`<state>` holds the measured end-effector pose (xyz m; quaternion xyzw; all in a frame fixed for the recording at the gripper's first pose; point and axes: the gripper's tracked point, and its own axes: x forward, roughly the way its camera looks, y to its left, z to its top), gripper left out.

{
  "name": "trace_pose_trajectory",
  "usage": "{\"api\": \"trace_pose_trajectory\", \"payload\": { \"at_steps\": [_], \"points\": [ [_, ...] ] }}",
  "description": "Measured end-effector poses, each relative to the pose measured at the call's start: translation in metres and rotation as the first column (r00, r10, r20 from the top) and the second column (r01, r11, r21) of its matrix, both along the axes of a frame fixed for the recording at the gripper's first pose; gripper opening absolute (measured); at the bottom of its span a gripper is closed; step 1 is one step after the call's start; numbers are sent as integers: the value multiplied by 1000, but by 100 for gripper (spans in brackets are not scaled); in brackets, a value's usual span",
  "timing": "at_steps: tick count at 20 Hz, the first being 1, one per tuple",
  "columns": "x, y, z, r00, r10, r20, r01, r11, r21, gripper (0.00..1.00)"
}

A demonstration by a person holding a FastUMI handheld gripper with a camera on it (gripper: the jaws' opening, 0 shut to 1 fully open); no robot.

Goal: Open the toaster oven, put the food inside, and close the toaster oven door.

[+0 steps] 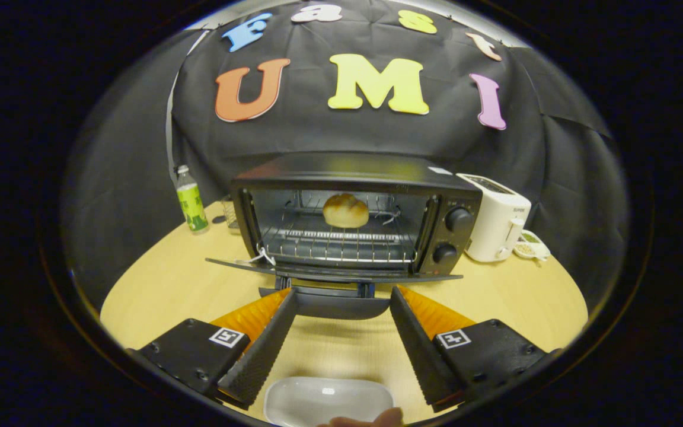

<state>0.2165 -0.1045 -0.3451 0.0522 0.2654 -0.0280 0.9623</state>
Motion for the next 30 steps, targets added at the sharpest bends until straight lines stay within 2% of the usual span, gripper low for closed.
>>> {"api": "trace_pose_trajectory", "payload": {
  "at_steps": [4,8,11,14,18,21,25,28,30],
  "points": [
    [19,-9,31,998,-28,59,29,999,-25,100],
    [3,-10,81,986,-36,165,40,999,-18,100],
    [-26,-6,126,970,-51,239,45,999,30,100],
    [-64,-4,177,948,-59,313,64,998,-6,100],
    [-120,15,233,927,-28,374,46,998,-39,100],
    [-164,28,253,914,-13,404,25,999,-23,100],
    [-211,38,260,892,-12,452,36,998,-46,100],
    [-231,40,272,876,-22,482,59,996,-61,100],
    [-236,45,273,878,-18,478,55,997,-62,100]
  ]
}}
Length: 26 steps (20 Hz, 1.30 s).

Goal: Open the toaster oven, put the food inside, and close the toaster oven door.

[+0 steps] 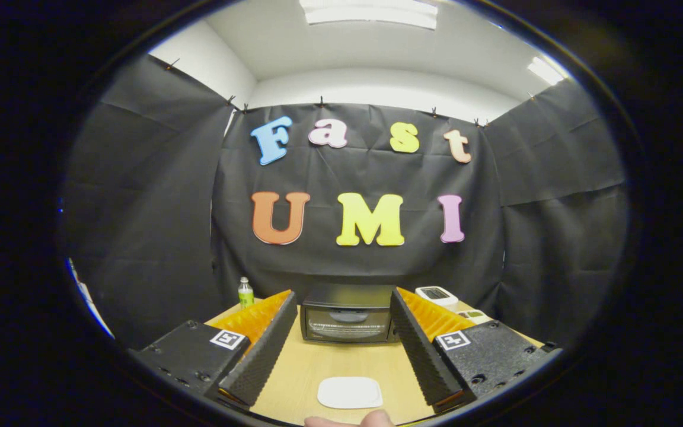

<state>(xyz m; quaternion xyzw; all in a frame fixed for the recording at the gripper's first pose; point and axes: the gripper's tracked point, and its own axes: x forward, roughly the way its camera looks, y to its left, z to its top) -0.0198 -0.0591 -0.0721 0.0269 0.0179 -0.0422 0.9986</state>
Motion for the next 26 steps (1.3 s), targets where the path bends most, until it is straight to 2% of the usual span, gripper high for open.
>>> {"api": "trace_pose_trajectory", "payload": {
  "at_steps": [9,26],
  "points": [
    [-8,25,4,1000,21,-11,-21,1000,-4,100],
    [-8,22,6,1000,-17,-2,17,1000,20,100]
  ]
}}
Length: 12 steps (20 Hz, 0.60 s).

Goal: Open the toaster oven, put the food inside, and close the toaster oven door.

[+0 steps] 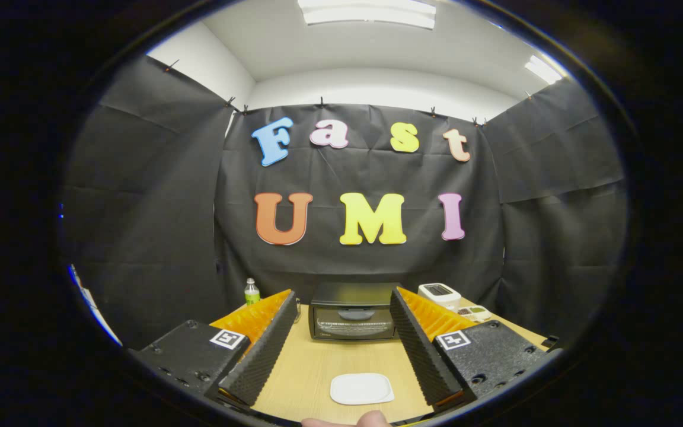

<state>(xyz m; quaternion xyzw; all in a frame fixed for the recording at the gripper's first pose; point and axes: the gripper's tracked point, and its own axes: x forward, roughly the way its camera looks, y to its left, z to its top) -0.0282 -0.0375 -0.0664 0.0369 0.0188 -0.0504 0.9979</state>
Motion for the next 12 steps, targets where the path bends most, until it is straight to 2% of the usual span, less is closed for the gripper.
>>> {"api": "trace_pose_trajectory", "payload": {
  "at_steps": [12],
  "points": [
    [-3,6,7,999,-14,48,15,999,-31,100]
  ]
}}
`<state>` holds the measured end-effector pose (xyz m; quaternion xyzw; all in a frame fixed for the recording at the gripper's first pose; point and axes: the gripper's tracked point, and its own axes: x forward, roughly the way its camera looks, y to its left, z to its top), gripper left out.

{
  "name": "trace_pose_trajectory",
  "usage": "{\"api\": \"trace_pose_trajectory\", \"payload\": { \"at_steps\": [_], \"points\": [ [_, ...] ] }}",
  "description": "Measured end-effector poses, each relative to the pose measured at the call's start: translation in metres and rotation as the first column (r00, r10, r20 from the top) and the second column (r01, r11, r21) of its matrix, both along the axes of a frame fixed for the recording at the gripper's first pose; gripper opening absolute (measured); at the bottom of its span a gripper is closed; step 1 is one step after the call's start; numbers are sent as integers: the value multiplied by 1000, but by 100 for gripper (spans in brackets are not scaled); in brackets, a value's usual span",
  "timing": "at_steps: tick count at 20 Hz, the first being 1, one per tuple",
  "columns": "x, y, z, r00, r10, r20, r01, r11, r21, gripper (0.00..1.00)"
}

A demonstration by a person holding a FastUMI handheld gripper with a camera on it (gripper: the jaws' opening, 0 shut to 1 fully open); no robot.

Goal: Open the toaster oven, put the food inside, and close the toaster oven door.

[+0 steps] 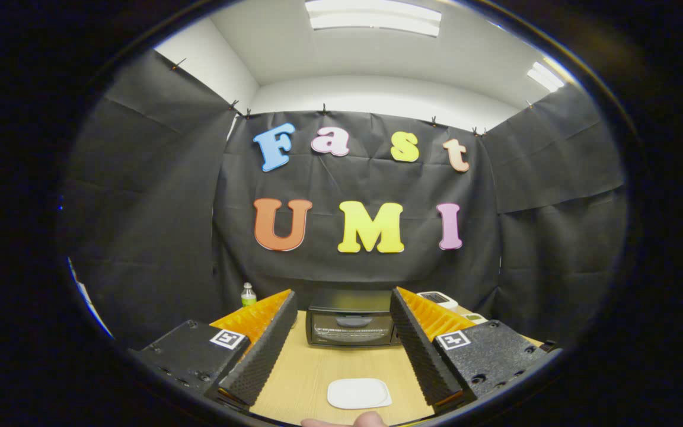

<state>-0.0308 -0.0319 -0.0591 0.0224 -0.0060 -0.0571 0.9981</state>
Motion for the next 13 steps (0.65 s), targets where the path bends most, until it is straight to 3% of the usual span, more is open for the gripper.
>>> {"api": "trace_pose_trajectory", "payload": {
  "at_steps": [13],
  "points": [
    [8,-1,-13,999,7,-52,-5,999,39,100]
  ]
}}
